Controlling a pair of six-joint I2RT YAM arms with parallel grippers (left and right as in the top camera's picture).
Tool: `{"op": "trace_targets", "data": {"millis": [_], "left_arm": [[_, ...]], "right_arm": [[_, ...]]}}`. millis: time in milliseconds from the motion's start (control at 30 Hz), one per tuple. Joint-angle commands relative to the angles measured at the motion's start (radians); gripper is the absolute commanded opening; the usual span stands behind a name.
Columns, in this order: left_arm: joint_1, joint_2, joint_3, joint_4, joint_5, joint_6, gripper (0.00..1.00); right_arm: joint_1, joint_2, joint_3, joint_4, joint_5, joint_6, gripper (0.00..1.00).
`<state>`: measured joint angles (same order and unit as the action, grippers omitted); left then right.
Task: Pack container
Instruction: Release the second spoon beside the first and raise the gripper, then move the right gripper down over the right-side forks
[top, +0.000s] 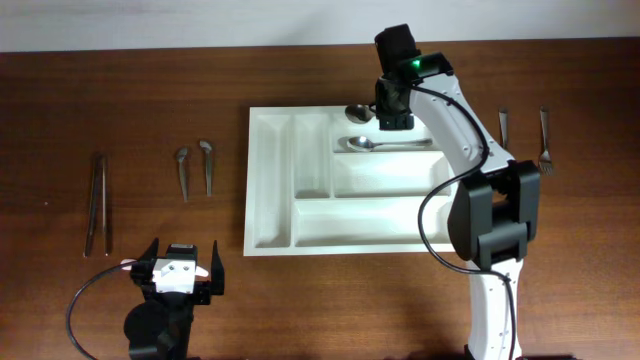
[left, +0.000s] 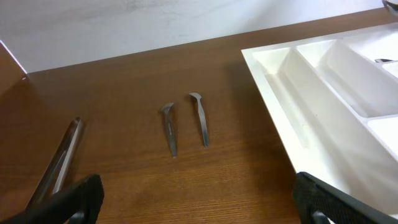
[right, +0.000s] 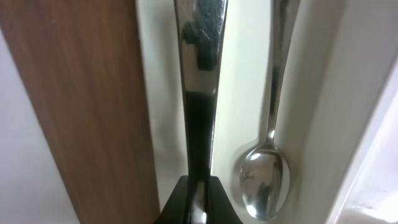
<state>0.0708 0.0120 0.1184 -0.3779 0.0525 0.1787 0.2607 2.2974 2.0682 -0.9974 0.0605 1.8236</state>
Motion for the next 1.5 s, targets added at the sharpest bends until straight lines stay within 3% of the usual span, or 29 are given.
{"op": "trace_targets", "data": {"millis": [0,233,333,467,567,700,867,1000,1067,1300,1367,1467], "left_arm": [[0.004,-0.006,-0.006,0.003,0.011,-0.008,0.99],[0.004,-0.006,-0.006,0.003,0.011,-0.009,0.99],[0.004,-0.006,-0.006,0.003,0.011,-0.008,0.99],[0.004,-0.006,-0.006,0.003,0.011,-0.008,0.99],[0.004,-0.006,-0.006,0.003,0.011,-0.008,0.99],[0.004,-0.006,-0.006,0.003,0.011,-0.008,0.99],[0.004,-0.006,-0.006,0.003,0.011,-0.008,0.99],[0.004,-0.006,-0.006,0.003,0.011,-0.009,0.99],[0.004,-0.006,-0.006,0.003,0.011,-0.008,0.99],[0.004,-0.006,-0.006,0.003,0.011,-0.008,0.99],[0.004,-0.006,-0.006,0.003,0.011,-0.008,0.99],[0.004,-0.006,-0.006,0.003,0.011,-0.008,0.99]], "right_arm": [[0.006,0.029,0.003,-0.016,0.023,0.034,0.04],[0.006,0.048,0.003,-0.035,0.029,0.033,0.07],[0.005,0.048,0.003,-0.035,0.031,0.033,0.19],[0.005,0.048,0.003,-0.035,0.031,0.032,0.46],[-0.007,0.048,0.003,-0.021,0.030,-0.057,0.50],[-0.037,0.043,0.014,0.011,0.030,-0.266,0.56],[-0.100,0.024,0.048,0.010,0.029,-0.478,0.79],[-0.164,-0.004,0.080,0.010,0.023,-0.769,0.93],[-0.202,-0.017,0.113,0.010,-0.007,-0.991,1.00],[-0.334,-0.036,0.245,-0.101,-0.218,-1.764,0.99],[-0.371,-0.036,0.246,-0.156,-0.202,-1.867,0.99],[-0.428,-0.027,0.238,-0.211,-0.176,-1.902,0.99]]}}
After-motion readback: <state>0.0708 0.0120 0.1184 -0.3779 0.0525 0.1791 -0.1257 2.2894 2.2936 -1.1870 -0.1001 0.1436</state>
